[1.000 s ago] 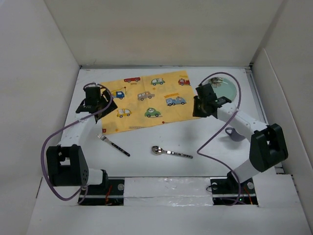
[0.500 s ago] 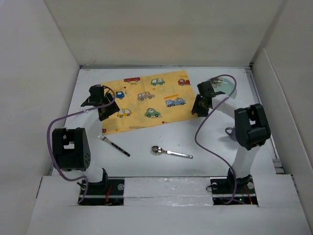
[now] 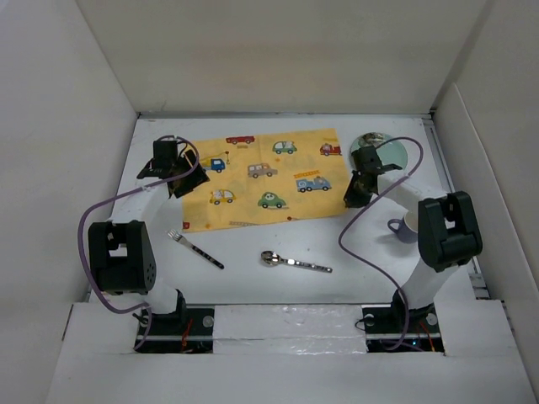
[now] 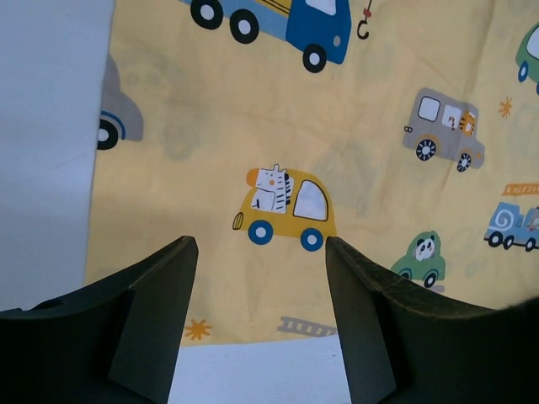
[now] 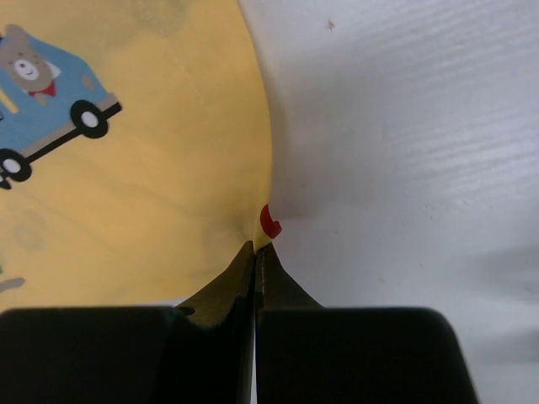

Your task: Set the dinner table for one person

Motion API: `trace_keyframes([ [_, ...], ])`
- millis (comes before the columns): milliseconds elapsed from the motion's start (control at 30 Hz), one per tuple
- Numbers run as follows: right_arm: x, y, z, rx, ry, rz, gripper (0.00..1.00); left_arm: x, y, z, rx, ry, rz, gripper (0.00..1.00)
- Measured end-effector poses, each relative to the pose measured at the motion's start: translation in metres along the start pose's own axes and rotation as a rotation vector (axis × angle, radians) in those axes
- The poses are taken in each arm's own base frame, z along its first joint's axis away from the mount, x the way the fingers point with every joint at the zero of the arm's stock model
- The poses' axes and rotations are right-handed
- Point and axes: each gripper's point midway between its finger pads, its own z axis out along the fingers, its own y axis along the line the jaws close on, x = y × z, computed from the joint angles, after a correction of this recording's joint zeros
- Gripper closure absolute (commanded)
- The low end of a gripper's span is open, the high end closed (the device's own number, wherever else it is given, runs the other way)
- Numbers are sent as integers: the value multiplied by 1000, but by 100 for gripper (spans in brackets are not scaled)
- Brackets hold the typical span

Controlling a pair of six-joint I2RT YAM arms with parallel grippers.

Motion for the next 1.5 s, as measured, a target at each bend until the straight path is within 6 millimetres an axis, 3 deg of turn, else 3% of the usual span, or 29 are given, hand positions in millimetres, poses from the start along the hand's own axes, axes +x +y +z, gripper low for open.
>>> trace_keyframes([
  [33,6,-7,-11,-1,-1,1,100,0,0,0,3,2,-1,41],
  [167,18,-16,-18,-1,10,1,100,0,-2,-3,10,1,0,41],
  [400,44,-34,-20,31,63,2,93,9,2,-11,7,4,-1,42],
  [433,44,-34,-20,30,66,5,76,9,2,-12,7,5,0,42],
  [533,45,-32,-23,22,73,11,40,10,1,-15,11,6,0,42],
  [600,40,-28,-30,18,79,4,36,10,0,-17,17,8,-1,43],
  [667,19,-17,-41,-9,43,8,39,10,-3,-18,30,11,-3,47],
  [700,3,-9,-48,-32,11,17,55,10,-6,-19,41,14,-5,61],
  [733,-17,-2,-56,-60,-32,30,92,9,-9,-21,53,16,-12,75],
  [767,-38,3,-64,-90,-78,56,100,9,-13,-22,72,19,-14,88],
  [800,-61,5,-71,-114,-127,94,100,9,-16,-23,88,22,-21,100],
  [900,-124,-15,-84,-151,-249,240,100,10,-31,-28,156,32,-12,100],
  [933,-142,-28,-84,-140,-282,293,95,10,-36,-30,180,32,-8,100],
  [967,-157,-42,-81,-121,-308,343,85,11,-42,-33,204,34,-2,100],
  [1000,-169,-58,-75,-94,-327,393,64,11,-47,-35,225,34,3,100],
  [1067,-182,-86,-58,-43,-331,467,51,12,-57,-40,269,35,13,93],
  [1100,-186,-100,-48,-16,-321,499,44,13,-60,-42,287,36,15,85],
  [1167,-187,-121,-25,23,-283,542,43,16,-66,-45,319,37,18,79],
  [1267,-184,-136,9,51,-208,570,44,21,-68,-46,342,51,13,74],
  [1400,-174,-133,39,34,-124,579,47,26,-69,-46,359,68,8,72],
  [1500,-174,-125,43,-7,-95,602,52,25,-72,-46,372,67,10,72],
])
